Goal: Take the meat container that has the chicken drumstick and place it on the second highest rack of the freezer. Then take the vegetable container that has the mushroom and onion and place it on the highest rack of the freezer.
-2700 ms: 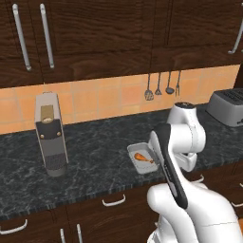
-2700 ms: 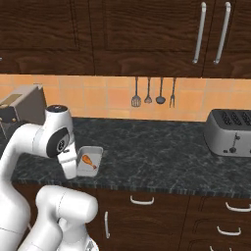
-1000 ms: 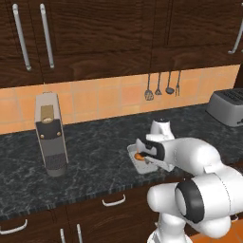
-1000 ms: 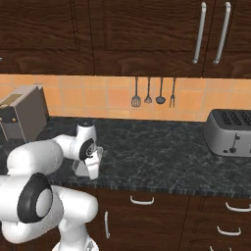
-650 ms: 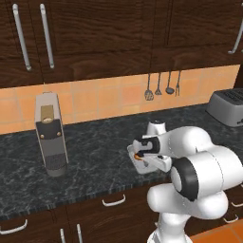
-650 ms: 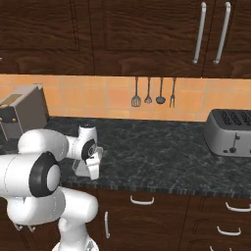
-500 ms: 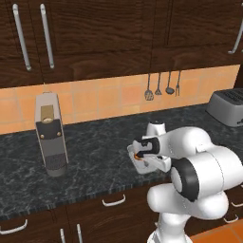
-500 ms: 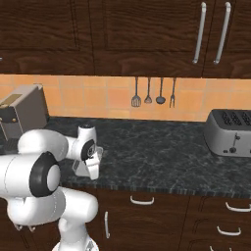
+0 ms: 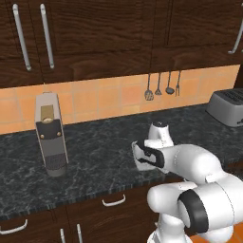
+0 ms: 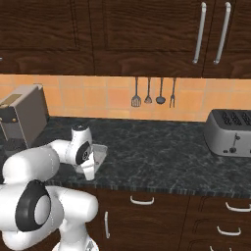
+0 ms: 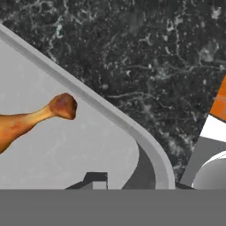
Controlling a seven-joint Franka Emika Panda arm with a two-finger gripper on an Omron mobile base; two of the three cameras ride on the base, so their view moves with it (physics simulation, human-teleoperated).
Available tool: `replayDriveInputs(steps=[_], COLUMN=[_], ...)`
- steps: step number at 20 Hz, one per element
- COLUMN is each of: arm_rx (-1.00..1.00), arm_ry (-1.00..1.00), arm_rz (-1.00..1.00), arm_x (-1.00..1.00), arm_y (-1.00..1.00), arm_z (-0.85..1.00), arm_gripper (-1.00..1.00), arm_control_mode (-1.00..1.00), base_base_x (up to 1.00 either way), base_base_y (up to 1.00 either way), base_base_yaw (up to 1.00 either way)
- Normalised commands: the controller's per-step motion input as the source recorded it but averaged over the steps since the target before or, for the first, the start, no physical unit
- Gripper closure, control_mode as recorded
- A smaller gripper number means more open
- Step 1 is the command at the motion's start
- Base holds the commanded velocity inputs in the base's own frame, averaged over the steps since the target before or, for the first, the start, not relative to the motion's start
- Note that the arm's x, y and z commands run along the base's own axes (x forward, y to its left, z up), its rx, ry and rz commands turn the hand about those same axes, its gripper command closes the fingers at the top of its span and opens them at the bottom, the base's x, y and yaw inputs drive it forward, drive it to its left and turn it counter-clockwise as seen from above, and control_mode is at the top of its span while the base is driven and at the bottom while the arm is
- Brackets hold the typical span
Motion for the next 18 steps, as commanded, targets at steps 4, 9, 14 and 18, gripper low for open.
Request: replayDriveInputs(steps=[4,9,14,18], arm_rx=[0.0,0.05,0.02,0.0], arm_ry=[-0.05,-0.02,-0.08,-0.12], arm_rz=[-0.04,0.0,0.07,0.33], arm_x=[-0.17,-0.09,-0.42,-0.88], arm_y=[0.0,0.0,0.0,0.04], arm_z=[0.24,0.92,0.92,0.64], arm_gripper=[1.0,1.0,1.0,1.0], arm_control_mode=[-1.0,-1.0,-1.0,-1.0], base_base_x=[0.0,0.0,0.0,0.0], base_base_y=[0.0,0.0,0.0,0.0], base_base_yaw=[0.0,0.0,0.0,0.0])
